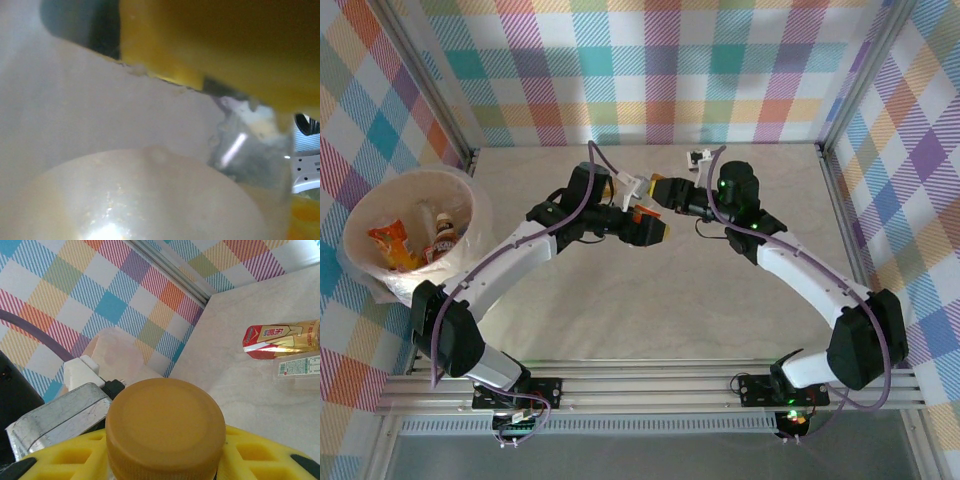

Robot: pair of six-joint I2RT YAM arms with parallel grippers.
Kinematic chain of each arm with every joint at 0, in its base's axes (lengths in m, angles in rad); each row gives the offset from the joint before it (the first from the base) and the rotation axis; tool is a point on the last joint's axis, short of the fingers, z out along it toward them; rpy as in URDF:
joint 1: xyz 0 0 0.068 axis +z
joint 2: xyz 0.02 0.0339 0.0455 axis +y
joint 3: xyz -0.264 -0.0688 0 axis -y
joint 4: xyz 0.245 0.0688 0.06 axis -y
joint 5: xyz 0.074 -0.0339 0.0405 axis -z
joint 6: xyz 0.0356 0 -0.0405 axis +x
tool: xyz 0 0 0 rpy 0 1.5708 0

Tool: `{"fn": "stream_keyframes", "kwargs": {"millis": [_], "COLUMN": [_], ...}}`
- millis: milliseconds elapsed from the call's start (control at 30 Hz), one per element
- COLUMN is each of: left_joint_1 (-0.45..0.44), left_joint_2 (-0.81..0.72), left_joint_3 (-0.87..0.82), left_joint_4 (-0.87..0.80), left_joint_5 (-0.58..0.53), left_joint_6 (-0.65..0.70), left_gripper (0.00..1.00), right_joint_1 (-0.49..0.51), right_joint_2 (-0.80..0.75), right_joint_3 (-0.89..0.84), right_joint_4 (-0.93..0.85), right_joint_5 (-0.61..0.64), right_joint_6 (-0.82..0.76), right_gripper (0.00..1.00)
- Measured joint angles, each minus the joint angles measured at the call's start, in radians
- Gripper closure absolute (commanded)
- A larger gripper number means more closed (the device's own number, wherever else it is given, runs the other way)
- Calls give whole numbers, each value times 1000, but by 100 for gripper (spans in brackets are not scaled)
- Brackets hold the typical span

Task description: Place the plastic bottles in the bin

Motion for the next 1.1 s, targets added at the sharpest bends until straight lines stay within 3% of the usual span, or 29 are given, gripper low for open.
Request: {"fn": "stream_keyframes", "kwargs": {"millis": [167,367,567,667,1100], "left_joint_1": [1,-2,-14,-11,26], "left_joint_2": [-1,-30,-84,-118,-315], "left_joint_3": [-3,-26,-65,-81,-82], "left_joint_4": [-3,23,32,11,-206], "left_joint_5": [-17,-84,-238,-379,-870], "left_joint_6": [11,10,2,-17,-44], "left_gripper": [44,49,49,49,48], "right_joint_1": [0,2,6,8,8], "right_joint_2": [1,2,2,-2,-7], "right_joint_3": [1,1,2,3,5], "right_joint_4": [0,-3,-12,-26,-58], "right_joint_5": [-10,-4,17,33,115], "right_joint_6": [11,21,19,13,-13], "right_gripper": [46,32,18,2,0]}}
